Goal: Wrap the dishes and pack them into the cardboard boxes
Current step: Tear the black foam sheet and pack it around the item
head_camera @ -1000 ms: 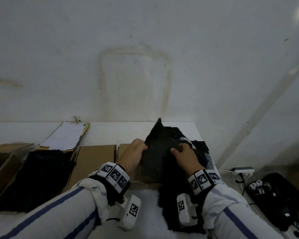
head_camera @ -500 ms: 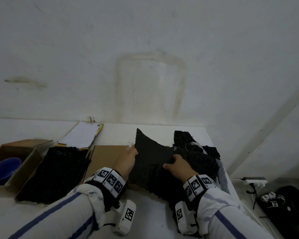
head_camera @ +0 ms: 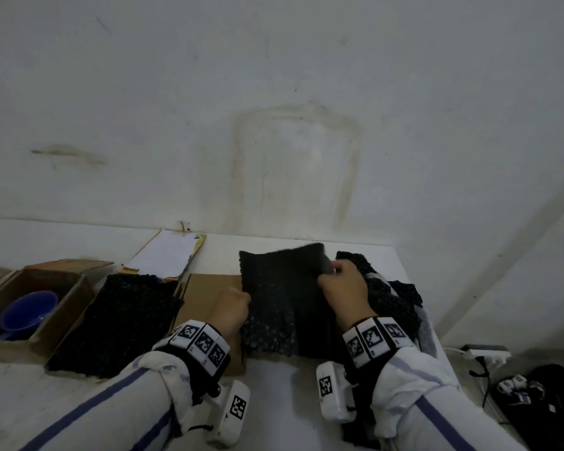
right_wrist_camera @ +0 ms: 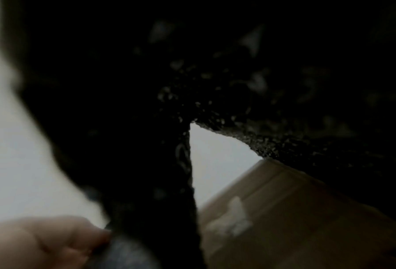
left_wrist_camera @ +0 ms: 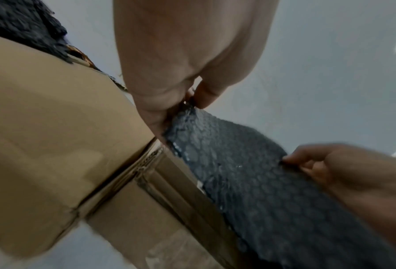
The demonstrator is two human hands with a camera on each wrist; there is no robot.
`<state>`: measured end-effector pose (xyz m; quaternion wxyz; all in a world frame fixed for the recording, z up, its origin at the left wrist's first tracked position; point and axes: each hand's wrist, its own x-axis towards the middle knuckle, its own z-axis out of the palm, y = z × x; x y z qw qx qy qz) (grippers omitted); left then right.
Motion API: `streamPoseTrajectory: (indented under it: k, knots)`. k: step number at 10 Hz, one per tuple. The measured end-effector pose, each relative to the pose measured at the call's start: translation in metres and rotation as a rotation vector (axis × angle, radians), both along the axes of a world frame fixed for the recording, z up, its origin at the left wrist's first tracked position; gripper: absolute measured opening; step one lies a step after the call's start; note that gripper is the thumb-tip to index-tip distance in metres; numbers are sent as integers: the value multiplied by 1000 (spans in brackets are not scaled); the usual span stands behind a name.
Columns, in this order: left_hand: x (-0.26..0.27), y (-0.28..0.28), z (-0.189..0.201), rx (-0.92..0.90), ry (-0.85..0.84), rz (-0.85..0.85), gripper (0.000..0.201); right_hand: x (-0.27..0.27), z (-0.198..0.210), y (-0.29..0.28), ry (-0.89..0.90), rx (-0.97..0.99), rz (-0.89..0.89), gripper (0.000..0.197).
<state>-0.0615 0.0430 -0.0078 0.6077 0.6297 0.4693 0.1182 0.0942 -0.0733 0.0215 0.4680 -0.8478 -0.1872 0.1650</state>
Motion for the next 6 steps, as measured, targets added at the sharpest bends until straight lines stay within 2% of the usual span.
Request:
streamPoseTrajectory:
  k: [1, 2, 3, 5, 6]
  knots:
    - [-7, 15, -2, -36, -55, -37, 23, -21, 22, 21, 191, 232, 41, 27]
    - [-24, 27, 3, -100, -77, -31, 23, -43, 39, 38, 430, 382, 145, 23]
    - [-46, 41, 10, -170, -107, -30, 23, -64, 53, 54, 571, 480, 236, 25]
    - [-94, 77, 15, -388, -285, 56, 39, -109, 62, 102, 745, 602, 385, 29]
    - [-122, 104, 17, -578, -363, 118, 43, -126, 63, 130, 825, 676, 405, 31]
